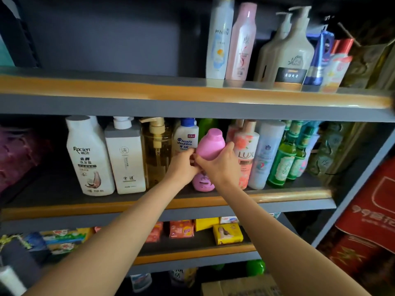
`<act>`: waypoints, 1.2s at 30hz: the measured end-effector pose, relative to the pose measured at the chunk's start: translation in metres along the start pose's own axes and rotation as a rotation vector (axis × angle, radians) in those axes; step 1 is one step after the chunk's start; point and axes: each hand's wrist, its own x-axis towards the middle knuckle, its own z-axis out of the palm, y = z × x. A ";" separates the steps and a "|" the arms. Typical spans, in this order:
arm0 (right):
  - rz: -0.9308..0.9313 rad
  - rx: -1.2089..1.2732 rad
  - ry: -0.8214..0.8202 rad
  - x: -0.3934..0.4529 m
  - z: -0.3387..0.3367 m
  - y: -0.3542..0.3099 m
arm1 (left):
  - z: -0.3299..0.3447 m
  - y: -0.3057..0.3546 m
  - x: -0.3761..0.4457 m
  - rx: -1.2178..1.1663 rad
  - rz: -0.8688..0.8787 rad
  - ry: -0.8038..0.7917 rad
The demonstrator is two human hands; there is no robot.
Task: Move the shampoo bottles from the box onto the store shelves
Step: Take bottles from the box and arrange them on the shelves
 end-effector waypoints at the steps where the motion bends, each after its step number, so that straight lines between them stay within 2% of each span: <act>1: 0.008 -0.012 -0.004 0.004 0.004 0.000 | 0.001 -0.002 0.004 -0.002 -0.013 -0.004; 7: 0.085 -0.101 -0.086 0.033 0.011 -0.006 | 0.014 -0.007 0.027 0.005 -0.093 -0.006; 11: 0.075 -0.064 -0.129 0.034 0.012 -0.001 | 0.024 -0.013 0.029 0.027 -0.107 0.033; 17: 0.132 -0.009 -0.158 0.003 0.020 0.029 | 0.045 -0.034 0.021 0.093 -0.298 -0.035; 23: 0.209 0.073 -0.134 0.004 0.029 0.034 | 0.064 -0.029 0.028 -0.019 -0.351 0.099; 26: 0.218 0.059 -0.193 0.014 0.031 0.028 | 0.065 -0.030 0.032 -0.090 -0.371 0.166; 29: 0.204 -0.009 -0.275 0.019 0.033 0.027 | 0.056 -0.030 0.031 0.012 -0.263 0.093; 32: 0.181 -0.054 -0.302 0.012 0.034 0.031 | 0.050 -0.031 0.022 0.212 -0.057 0.027; 36: 0.046 -0.179 -0.309 0.000 0.032 0.038 | 0.050 -0.044 0.017 0.439 0.185 -0.010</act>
